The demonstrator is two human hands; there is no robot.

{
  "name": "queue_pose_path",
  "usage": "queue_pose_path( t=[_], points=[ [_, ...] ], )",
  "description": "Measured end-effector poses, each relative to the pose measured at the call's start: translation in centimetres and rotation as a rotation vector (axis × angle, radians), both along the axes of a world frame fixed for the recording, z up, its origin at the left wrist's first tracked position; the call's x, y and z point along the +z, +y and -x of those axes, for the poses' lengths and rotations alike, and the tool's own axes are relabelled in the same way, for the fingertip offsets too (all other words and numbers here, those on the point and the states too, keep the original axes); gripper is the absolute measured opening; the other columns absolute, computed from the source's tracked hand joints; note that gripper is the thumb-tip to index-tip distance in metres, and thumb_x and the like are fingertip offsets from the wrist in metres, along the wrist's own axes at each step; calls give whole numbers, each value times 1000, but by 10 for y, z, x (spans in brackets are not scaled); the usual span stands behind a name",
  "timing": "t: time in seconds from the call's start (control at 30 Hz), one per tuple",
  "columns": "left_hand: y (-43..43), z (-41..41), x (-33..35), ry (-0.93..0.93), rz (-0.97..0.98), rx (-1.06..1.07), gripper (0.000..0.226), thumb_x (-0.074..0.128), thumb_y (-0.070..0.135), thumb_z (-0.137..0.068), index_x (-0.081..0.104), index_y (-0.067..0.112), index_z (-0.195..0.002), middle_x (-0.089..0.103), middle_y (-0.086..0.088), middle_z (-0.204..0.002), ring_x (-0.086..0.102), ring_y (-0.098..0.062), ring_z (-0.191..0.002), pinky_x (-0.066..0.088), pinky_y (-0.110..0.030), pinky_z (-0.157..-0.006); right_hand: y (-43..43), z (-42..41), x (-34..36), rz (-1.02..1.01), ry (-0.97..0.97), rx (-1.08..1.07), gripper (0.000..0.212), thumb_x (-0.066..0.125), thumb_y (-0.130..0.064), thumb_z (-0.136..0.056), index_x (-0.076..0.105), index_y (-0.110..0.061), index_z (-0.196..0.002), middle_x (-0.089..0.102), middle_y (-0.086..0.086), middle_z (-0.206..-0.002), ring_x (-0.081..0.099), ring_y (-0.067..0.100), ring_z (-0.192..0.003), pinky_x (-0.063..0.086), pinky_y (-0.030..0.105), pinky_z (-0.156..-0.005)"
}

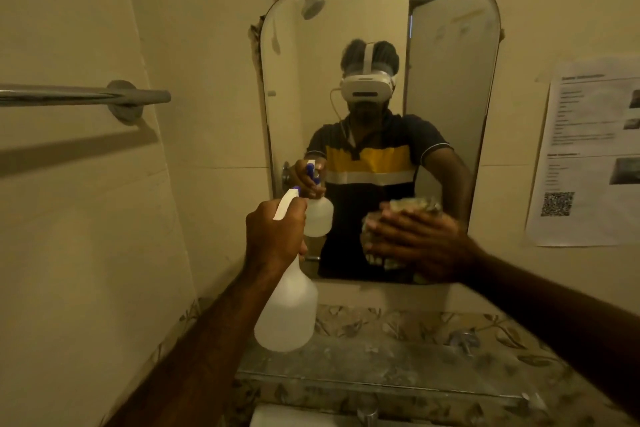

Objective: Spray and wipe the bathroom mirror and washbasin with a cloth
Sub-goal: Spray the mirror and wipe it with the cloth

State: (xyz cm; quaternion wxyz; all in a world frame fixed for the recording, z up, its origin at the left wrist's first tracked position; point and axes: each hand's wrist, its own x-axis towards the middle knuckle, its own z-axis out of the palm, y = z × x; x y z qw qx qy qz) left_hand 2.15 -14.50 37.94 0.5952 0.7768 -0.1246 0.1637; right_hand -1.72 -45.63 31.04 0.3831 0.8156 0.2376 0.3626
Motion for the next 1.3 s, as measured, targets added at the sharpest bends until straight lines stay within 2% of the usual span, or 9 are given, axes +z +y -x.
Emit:
queue_pose_path(
  t=[0.17,0.33,0.5,0.63,0.83,0.93,1.07,1.13,1.3],
  points=[
    [-12,5,14,-21,46,-40,33,53,37,-97,66,6,-96,68,-10,-78,62,-18,-54,49,-25,-49,4,-3,149,-323,-227,-34,60,36,-46,-106,23,-29,-162,13,10,-171,6,37,-157,7,58,-125],
    [-22,-1,40,-53,61,-32,37,55,35,-96,68,2,-102,72,-16,-89,68,-34,-74,62,-47,-75,49,-24,261,-741,-519,-106,59,25,-58,-106,18,-38,-161,12,8,-171,7,37,-157,1,54,-125],
    [-10,-11,50,-71,82,-9,32,55,32,-95,68,3,-103,71,-16,-86,66,-26,-65,62,-40,-65,96,-53,237,-563,-445,-61,58,26,-53,-107,20,-33,-162,15,12,-170,10,39,-156,-1,54,-124],
    [2,-18,26,-60,35,18,32,52,31,-97,68,5,-89,67,-8,-68,61,-17,-47,48,-23,-46,117,-70,116,-251,-99,9,64,34,-46,-104,15,-30,-163,4,7,-172,-3,33,-158,-3,55,-126],
    [13,-21,-8,20,-10,-5,33,50,33,-98,68,6,-88,67,-10,-71,61,-19,-53,49,-25,-50,99,-58,-40,20,182,6,67,52,-37,-101,24,-32,-161,11,-2,-171,-1,20,-158,-12,42,-126],
    [22,-21,-5,31,-1,-13,34,51,32,-97,67,4,-89,66,-8,-67,59,-15,-47,47,-23,-46,98,-62,18,20,94,21,73,48,-45,-100,14,-30,-163,2,2,-172,-12,25,-157,-19,47,-124],
    [34,-24,15,12,78,4,33,53,31,-97,68,3,-89,67,-10,-71,61,-19,-52,49,-27,-49,120,-75,167,-424,-262,18,60,34,-47,-108,19,-29,-163,13,8,-171,7,37,-157,8,61,-124],
    [39,-28,23,-1,108,14,32,54,31,-96,69,3,-93,70,-12,-78,63,-21,-56,51,-29,-52,137,-77,219,-530,-359,-43,59,22,-55,-108,19,-34,-162,13,8,-171,9,39,-156,7,59,-125],
    [49,-37,26,-20,136,20,30,54,29,-93,70,4,-86,71,-13,-77,61,-20,-47,49,-27,-49,160,-95,232,-525,-382,-34,58,16,-57,-107,19,-36,-161,13,8,-171,10,39,-156,6,59,-125]
  ],
)
